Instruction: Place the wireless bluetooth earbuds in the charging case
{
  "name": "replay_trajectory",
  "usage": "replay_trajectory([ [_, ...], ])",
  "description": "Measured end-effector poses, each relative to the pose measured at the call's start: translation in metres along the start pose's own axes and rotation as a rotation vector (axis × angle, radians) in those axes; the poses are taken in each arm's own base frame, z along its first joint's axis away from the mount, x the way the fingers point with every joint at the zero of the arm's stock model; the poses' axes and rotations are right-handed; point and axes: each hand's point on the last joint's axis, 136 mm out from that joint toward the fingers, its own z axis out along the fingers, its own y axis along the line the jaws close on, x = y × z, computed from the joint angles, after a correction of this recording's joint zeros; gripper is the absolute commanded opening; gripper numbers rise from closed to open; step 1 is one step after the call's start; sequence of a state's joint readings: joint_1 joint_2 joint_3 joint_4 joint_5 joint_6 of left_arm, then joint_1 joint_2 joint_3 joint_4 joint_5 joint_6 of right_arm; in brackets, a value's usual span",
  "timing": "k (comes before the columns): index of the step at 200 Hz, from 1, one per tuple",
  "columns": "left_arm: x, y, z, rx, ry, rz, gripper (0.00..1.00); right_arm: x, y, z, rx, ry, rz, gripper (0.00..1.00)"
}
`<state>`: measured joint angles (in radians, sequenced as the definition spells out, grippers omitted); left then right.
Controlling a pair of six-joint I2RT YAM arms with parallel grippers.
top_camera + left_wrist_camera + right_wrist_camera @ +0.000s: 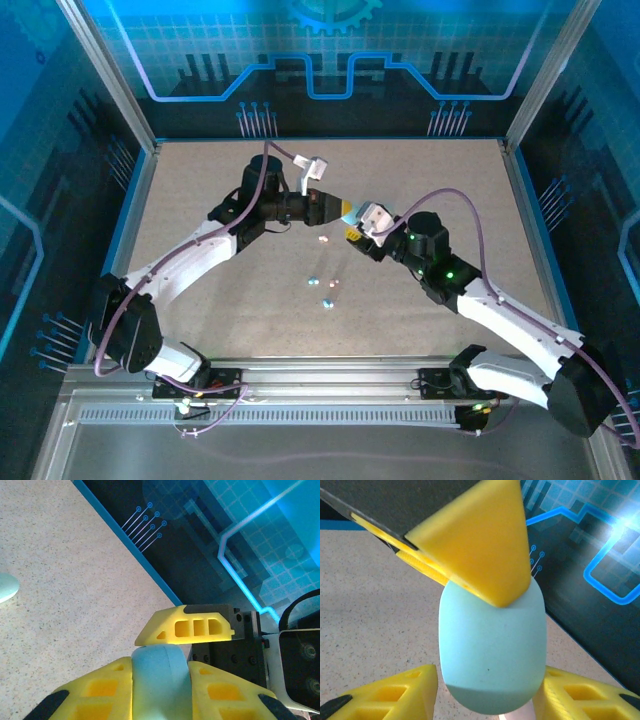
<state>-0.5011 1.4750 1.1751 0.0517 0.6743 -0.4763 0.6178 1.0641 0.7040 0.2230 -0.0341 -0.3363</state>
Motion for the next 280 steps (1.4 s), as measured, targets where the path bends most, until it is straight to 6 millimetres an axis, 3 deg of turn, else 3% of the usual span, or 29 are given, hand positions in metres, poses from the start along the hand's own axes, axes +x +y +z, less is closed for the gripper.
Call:
replay_trajectory([
  [45,-0.004,-0.002,-0.002,0.013,-0.010,-0.021,0.21,-0.018,-0.008,-0.003,0.006,-0.089,0.018,0.48],
  [78,-0.006,-0.003,-0.002,0.021,-0.014,-0.032,0.22,-0.019,-0.008,-0.003,-0.011,-0.100,0.035,0.45],
  [105,-0.006,-0.002,-0.003,0.020,-0.014,-0.035,0.25,-0.019,-0.007,-0.001,-0.019,-0.102,0.041,0.37],
  [120,-0.007,-0.001,-0.004,0.019,-0.016,-0.035,0.30,-0.020,-0.007,-0.001,-0.024,-0.107,0.043,0.35],
  [147,-0.005,-0.001,-0.004,0.021,-0.010,-0.028,0.56,-0.023,-0.006,-0.002,-0.060,-0.101,0.055,0.34],
  [198,0.004,-0.013,-0.017,0.048,-0.043,0.200,0.66,-0.040,-0.001,-0.005,-0.286,-0.067,0.180,0.34],
  [239,0.026,-0.029,-0.035,0.109,-0.089,0.494,0.64,-0.050,0.014,-0.011,-0.517,-0.019,0.282,0.34],
  [280,0.033,-0.035,-0.036,0.156,-0.070,0.619,0.54,-0.052,0.034,-0.019,-0.681,0.022,0.331,0.33],
])
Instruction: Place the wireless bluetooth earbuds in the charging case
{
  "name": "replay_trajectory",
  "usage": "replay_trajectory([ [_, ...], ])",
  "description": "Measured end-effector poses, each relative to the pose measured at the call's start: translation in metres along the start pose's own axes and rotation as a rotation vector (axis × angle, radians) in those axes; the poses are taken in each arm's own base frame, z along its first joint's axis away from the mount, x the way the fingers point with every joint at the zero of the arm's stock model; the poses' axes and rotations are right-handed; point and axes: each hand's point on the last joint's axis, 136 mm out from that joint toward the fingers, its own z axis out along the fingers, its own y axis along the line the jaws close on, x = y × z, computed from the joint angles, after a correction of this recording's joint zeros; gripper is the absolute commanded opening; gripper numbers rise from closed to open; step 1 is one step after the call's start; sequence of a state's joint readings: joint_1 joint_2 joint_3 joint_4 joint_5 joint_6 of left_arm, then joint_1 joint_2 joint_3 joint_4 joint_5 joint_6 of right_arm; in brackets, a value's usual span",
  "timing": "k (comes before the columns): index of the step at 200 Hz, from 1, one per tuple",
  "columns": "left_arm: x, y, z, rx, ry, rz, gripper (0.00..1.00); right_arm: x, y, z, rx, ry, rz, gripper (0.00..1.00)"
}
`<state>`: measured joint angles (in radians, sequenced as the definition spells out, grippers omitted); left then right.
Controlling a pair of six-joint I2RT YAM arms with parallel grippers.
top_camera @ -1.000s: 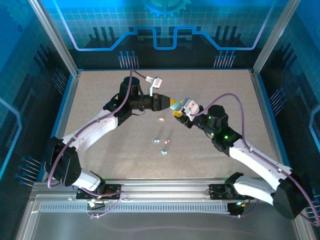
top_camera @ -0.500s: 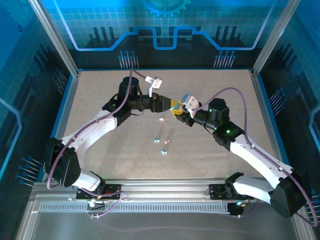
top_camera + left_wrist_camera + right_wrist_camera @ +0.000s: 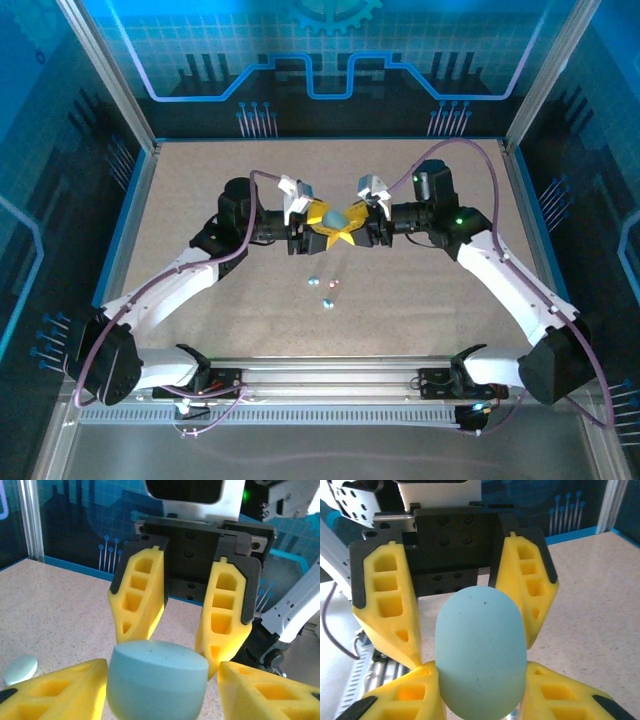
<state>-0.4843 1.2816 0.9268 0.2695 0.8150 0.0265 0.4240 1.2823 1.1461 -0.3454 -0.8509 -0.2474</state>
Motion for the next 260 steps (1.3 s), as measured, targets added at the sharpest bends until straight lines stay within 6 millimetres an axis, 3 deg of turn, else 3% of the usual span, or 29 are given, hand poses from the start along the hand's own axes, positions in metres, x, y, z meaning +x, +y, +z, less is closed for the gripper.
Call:
replay_trajectory([
  [43,0.005,-0.007,0.000,0.039,0.021,0.036,0.47,0.006,0.007,0.000,-0.044,0.023,0.020,0.33],
  [93,0.005,-0.009,-0.001,0.046,0.045,0.063,0.48,0.005,0.010,-0.001,-0.063,0.033,0.020,0.33],
  [125,0.006,-0.009,-0.001,0.046,0.064,0.067,0.59,0.007,0.010,-0.001,-0.064,0.038,0.022,0.33],
  [181,0.012,-0.006,0.000,0.043,0.091,0.047,0.62,0.007,0.010,-0.001,-0.064,0.038,0.022,0.32],
  [230,0.012,-0.006,0.000,0.045,0.103,0.034,0.44,0.008,0.008,-0.001,-0.054,0.043,0.022,0.32],
  [260,0.014,-0.006,0.000,0.049,0.114,0.029,0.38,0.008,0.008,-0.001,-0.054,0.044,0.024,0.33],
])
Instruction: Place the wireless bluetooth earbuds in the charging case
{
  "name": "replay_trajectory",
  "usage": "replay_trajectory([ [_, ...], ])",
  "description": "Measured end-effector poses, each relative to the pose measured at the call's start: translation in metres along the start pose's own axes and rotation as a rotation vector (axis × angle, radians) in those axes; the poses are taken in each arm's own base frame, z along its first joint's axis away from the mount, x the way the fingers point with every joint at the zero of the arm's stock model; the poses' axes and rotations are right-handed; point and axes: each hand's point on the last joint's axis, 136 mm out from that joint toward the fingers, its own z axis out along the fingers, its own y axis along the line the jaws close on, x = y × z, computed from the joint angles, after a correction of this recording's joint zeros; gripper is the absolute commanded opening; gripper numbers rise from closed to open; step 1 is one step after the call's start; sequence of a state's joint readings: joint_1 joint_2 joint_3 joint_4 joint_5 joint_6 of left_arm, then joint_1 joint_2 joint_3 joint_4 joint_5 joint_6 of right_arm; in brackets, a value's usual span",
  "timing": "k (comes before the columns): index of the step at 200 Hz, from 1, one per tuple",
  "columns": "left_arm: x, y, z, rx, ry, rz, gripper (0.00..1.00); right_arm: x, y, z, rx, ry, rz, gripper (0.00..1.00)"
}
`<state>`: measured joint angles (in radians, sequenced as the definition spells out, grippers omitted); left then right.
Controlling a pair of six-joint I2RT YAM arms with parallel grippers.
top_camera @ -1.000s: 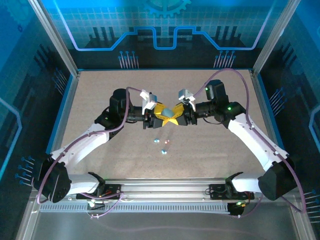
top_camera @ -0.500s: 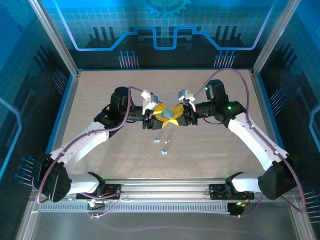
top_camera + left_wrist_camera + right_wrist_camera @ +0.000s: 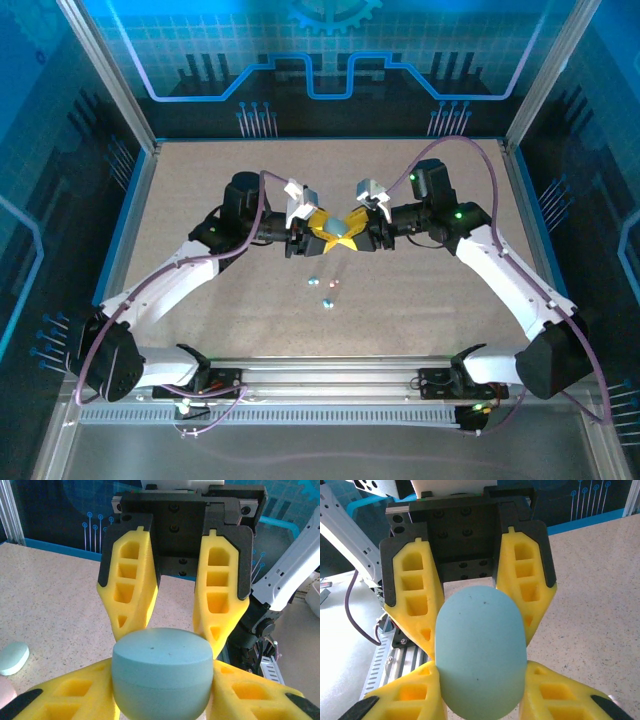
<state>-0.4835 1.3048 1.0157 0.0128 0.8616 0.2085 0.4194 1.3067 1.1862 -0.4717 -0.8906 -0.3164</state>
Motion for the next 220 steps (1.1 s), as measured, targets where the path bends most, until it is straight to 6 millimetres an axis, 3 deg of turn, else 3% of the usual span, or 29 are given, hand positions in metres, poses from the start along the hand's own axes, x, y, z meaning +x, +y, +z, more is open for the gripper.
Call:
replay_trajectory([
  [129,0.001,0.003,0.000,-0.009,0.001,0.036,0.35,-0.007,-0.013,-0.013,0.027,-0.045,0.080,0.52],
  [170,0.002,0.003,0.000,-0.011,0.003,0.029,0.35,-0.014,-0.019,-0.014,0.064,-0.061,0.068,0.50],
  [220,0.001,0.003,0.000,-0.008,-0.005,0.022,0.35,-0.021,-0.026,-0.014,0.166,-0.072,-0.006,0.39],
])
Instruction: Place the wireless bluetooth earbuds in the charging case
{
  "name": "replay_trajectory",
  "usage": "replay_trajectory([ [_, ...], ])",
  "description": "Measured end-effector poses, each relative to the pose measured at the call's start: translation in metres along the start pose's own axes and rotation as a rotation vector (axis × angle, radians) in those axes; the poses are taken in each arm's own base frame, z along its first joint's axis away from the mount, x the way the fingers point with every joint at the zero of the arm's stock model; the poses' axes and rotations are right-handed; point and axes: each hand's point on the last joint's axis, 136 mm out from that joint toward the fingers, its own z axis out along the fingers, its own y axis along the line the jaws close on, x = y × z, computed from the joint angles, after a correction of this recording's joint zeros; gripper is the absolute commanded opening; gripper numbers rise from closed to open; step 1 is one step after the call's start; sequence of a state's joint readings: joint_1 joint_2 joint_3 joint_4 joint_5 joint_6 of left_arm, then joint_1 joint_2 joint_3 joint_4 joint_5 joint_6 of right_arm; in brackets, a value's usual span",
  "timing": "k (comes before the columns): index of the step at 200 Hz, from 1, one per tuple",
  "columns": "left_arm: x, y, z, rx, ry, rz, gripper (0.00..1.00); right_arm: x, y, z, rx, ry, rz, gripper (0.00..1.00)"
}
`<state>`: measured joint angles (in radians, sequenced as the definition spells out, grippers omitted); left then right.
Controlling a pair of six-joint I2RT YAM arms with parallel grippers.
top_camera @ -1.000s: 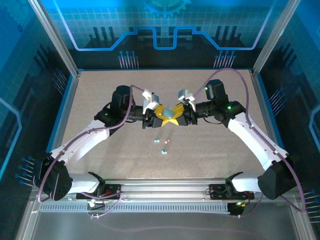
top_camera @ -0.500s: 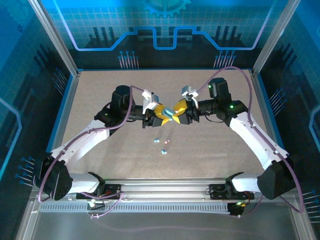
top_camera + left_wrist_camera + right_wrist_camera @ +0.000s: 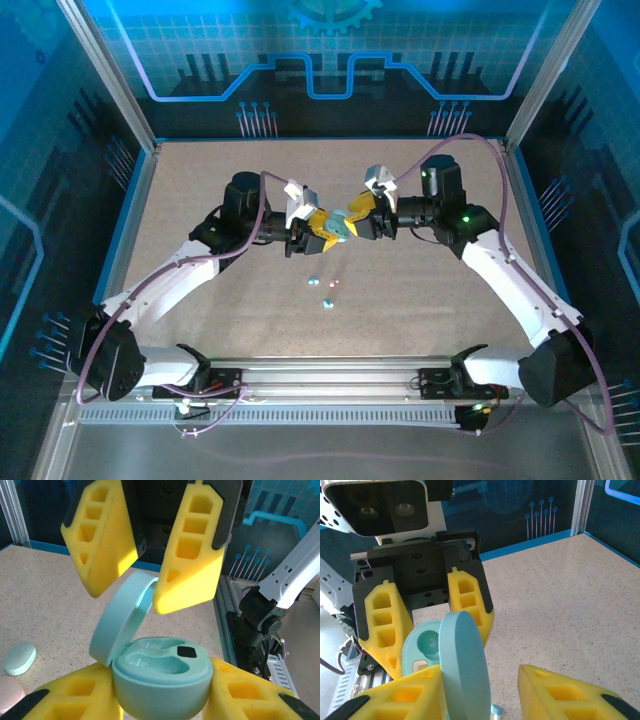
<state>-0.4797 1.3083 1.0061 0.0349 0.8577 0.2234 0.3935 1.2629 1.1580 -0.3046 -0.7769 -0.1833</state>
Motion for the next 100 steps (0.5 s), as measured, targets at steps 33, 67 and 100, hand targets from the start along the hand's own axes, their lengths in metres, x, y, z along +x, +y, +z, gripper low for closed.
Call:
replay_trajectory([
  [33,0.0008,0.0000,0.0007,0.003,-0.011,-0.018,0.35,0.0005,0.0017,0.0034,0.006,0.008,-0.030,0.31],
  [67,-0.0009,0.0006,0.0010,0.003,-0.026,-0.014,0.36,0.0013,0.0040,0.0063,0.006,0.014,-0.046,0.23],
  [100,0.0002,-0.0020,0.0015,0.017,-0.027,-0.028,0.44,0.0019,-0.0001,0.0064,0.031,0.020,-0.057,0.14],
])
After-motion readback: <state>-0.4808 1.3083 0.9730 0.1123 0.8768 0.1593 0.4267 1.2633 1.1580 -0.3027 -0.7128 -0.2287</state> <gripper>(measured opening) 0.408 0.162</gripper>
